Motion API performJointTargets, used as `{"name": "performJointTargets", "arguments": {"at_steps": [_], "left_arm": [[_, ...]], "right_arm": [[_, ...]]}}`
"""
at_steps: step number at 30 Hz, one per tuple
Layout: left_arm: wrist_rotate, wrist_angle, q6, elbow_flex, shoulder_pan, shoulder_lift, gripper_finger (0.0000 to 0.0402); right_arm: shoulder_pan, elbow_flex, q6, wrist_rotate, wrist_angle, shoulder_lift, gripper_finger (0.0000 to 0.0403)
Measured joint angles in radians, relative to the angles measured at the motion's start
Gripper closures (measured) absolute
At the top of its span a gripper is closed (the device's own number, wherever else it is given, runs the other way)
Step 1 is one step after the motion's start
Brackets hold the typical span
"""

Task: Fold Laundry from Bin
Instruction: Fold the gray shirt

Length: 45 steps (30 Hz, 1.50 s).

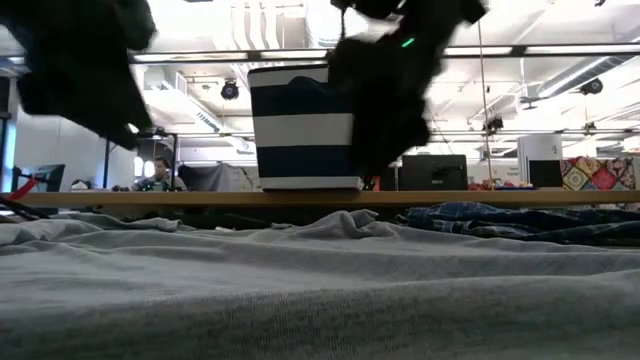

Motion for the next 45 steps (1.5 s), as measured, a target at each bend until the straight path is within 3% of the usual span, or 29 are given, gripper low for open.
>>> {"name": "performJointTargets", "arguments": {"at_steps": [5, 10, 18, 24, 28, 35, 38, 45], "left_arm": [[0.001, -0.006, -0.015, -0.191, 0.189, -0.177, 0.0223], [0.054, -0.008, 0.043, -0.321, 0.449, -0.245, 0.0223], [0.115, 0.098, 0.398, -0.351, 0.982, -0.251, 0.0223], [0.360, 0.204, 0.569, -0.345, 1.285, -0.146, 0.0224], [0.513, 0.118, 0.589, -0.305, 1.296, -0.094, 0.0237], [0.516, 0.112, 0.587, -0.260, 1.245, -0.077, 0.0261], [0.457, 0.137, 0.626, -0.266, 1.251, -0.064, 0.0275], [0.238, 0.149, 0.706, -0.217, 1.410, 0.011, 0.0319]], "right_arm": [[-0.221, 0.003, -0.149, -0.032, 0.197, 0.012, 0.0187], [-0.352, 0.003, -0.232, -0.106, 0.324, 0.032, 0.0241], [-0.362, 0.033, -0.291, -0.191, 0.336, 0.040, 0.0327], [-0.330, 0.052, -0.246, -0.192, 0.337, 0.040, 0.0349], [-0.314, 0.054, -0.186, -0.191, 0.330, 0.040, 0.0351], [-0.301, 0.054, -0.103, -0.155, 0.330, 0.041, 0.0351], [-0.302, 0.054, -0.095, -0.131, 0.331, 0.041, 0.0351], [-0.302, 0.054, -0.094, -0.121, 0.332, 0.041, 0.0351]]}}
